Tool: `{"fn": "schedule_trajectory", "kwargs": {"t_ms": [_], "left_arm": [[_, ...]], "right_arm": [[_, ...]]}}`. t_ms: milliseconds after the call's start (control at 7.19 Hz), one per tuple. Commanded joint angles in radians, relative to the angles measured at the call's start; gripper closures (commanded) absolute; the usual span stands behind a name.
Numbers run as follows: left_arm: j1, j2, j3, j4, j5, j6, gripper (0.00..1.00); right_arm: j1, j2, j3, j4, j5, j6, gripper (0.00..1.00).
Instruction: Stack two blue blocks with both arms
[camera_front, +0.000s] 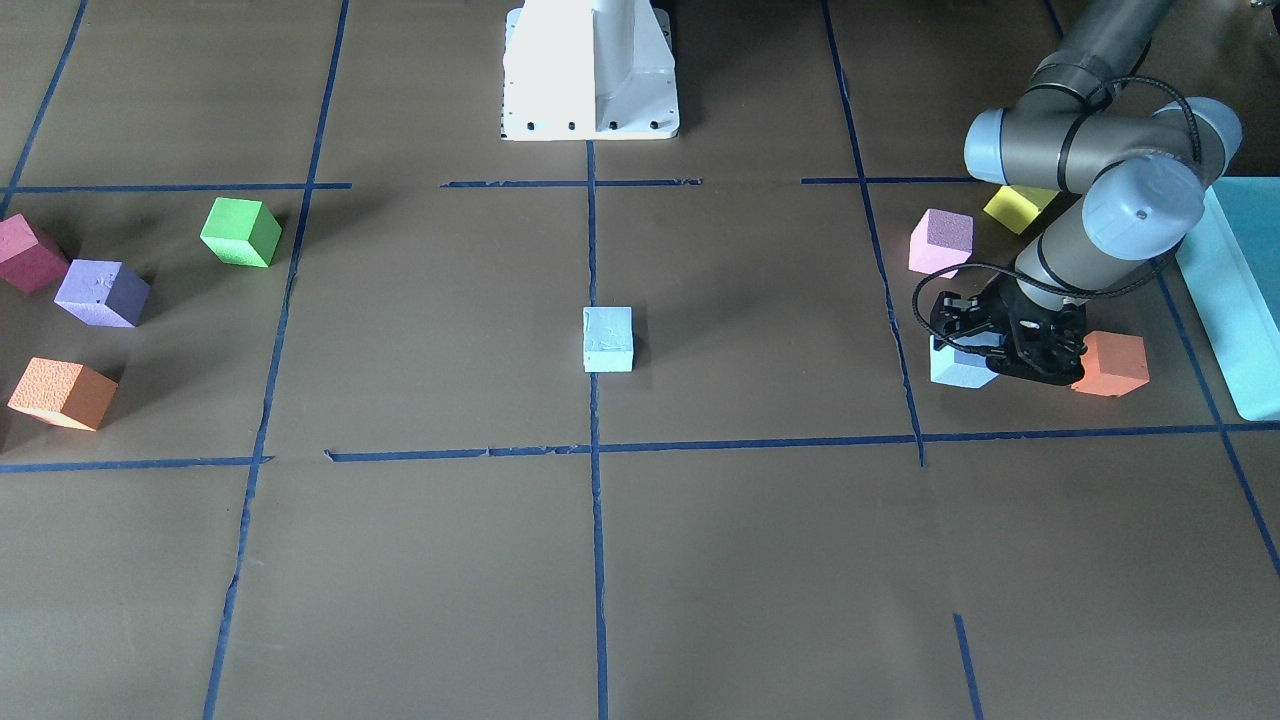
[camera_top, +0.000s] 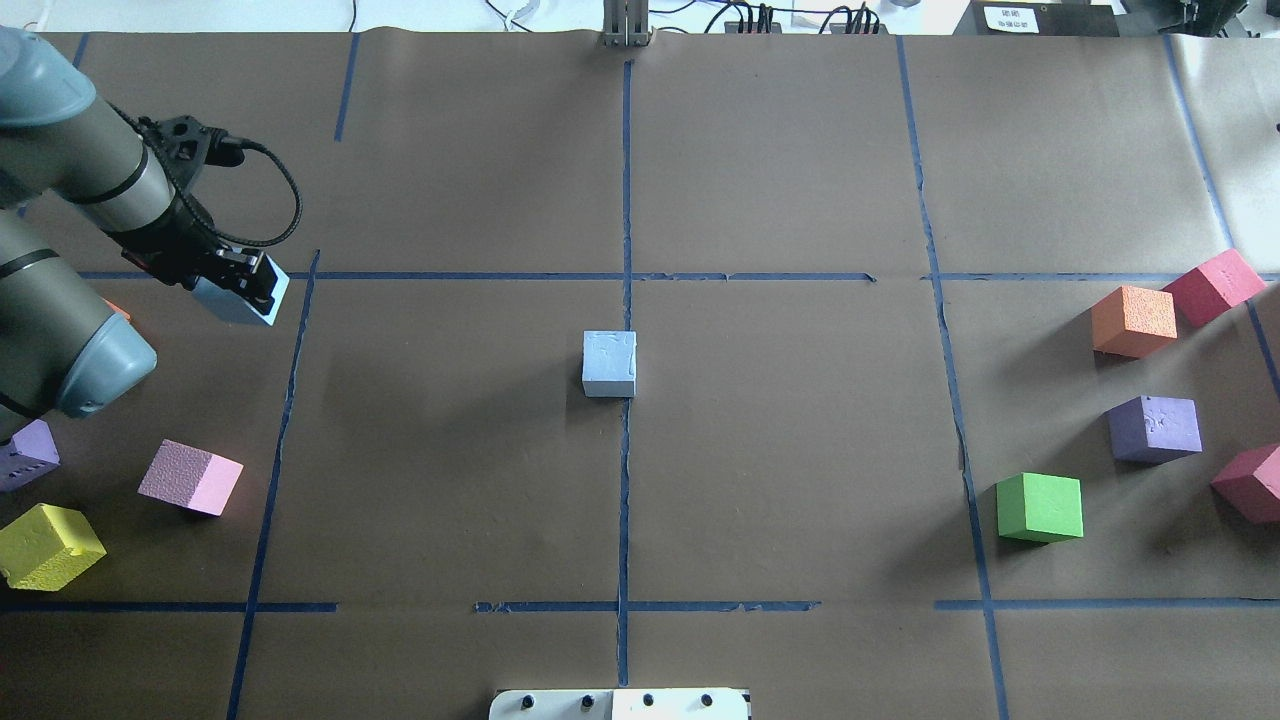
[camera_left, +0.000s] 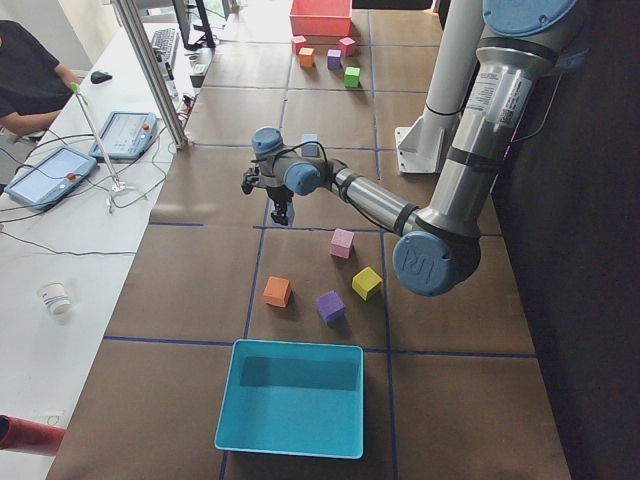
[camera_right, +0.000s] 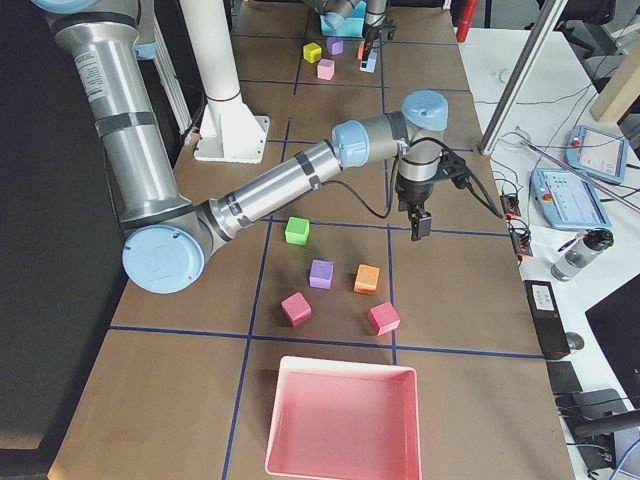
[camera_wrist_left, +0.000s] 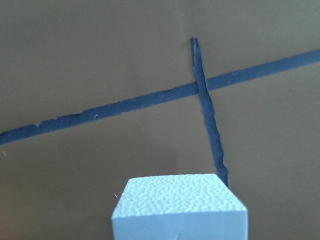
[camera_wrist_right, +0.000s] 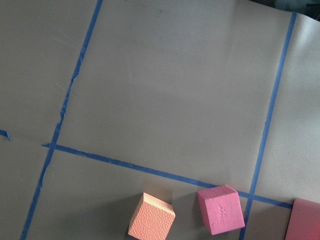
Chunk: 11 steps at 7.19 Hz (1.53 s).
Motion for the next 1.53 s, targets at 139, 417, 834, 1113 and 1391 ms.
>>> {"fn": "schedule_trajectory", "kwargs": {"t_ms": [139, 417, 834, 1113, 1391], "left_arm": [[0.059, -0.221, -0.054, 0.188, -0.001, -0.268, 1.00], [0.154, -0.354, -0.009, 0.189, 0.035, -0.435, 1.00], [0.201, -0.560, 0.165, 0.188, 0.045, -0.538, 1.00], [0.265, -0.580, 0.196, 0.183, 0.105, -0.572, 1.00], [0.290, -0.626, 0.273, 0.162, 0.112, -0.591, 1.00]], "right_arm": [[0.164, -0.123, -0.155, 0.006, 0.184, -0.228, 0.00], [0.172, -0.147, -0.186, 0.008, 0.170, -0.246, 0.00], [0.172, -0.335, -0.200, 0.326, 0.148, -0.202, 0.00], [0.172, -0.394, -0.201, 0.454, 0.131, -0.058, 0.00], [0.172, -0.396, -0.197, 0.454, 0.139, -0.056, 0.00]]}}
